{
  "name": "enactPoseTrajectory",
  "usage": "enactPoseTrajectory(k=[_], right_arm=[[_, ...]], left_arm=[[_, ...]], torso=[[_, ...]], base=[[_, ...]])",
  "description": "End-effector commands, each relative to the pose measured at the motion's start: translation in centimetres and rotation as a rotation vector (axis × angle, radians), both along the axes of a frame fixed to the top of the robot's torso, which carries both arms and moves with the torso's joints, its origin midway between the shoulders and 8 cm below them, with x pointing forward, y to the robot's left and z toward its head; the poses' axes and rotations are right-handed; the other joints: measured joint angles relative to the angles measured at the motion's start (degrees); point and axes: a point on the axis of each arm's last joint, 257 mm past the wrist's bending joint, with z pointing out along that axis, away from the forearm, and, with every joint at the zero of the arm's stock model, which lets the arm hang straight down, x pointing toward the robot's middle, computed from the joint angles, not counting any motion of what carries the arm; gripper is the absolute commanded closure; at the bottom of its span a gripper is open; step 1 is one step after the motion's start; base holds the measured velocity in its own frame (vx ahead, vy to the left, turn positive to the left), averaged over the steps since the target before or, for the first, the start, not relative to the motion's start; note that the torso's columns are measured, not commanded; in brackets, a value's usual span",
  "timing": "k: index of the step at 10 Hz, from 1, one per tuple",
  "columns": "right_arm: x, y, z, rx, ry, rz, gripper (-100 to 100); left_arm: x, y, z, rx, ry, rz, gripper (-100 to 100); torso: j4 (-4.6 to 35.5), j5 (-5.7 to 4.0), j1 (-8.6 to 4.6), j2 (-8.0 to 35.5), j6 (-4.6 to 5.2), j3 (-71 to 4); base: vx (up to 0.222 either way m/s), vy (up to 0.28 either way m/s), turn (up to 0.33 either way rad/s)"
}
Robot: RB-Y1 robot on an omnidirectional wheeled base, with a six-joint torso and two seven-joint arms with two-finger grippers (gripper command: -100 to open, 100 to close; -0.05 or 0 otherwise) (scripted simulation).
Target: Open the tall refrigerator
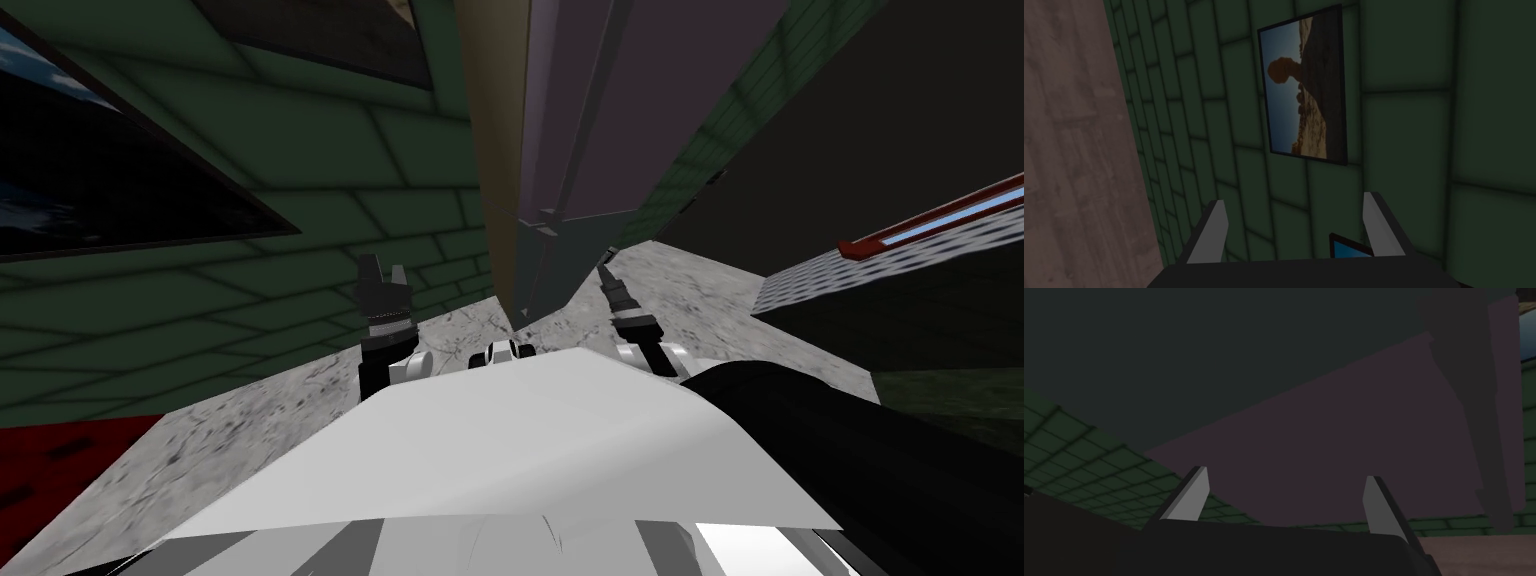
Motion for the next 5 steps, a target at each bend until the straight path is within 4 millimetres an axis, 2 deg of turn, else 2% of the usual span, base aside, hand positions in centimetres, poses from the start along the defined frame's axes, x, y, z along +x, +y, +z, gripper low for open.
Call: enactPoseTrajectory(k=[1, 5], right_arm=[[-0.9, -1.9, -0.5, -0.134, 0.066, -0.053, -100], [-1.9, -4.6, -0.6, -0.334, 0.158, -0.11, -100]], left_arm=[[0.0, 0.0, 0.0, 0.0, 0.0, 0.0, 0], [0.0, 0.0, 0.0, 0.0, 0.0, 0.0, 0]], torso=[[0.0, 0.0, -0.04, 0.0, 0.01, 0.0], [0.0, 0.0, -0.02, 0.1, 0.01, 0.0]], base=[[0.068, 0.116, -0.071], [0.066, 0.139, -0.054]])
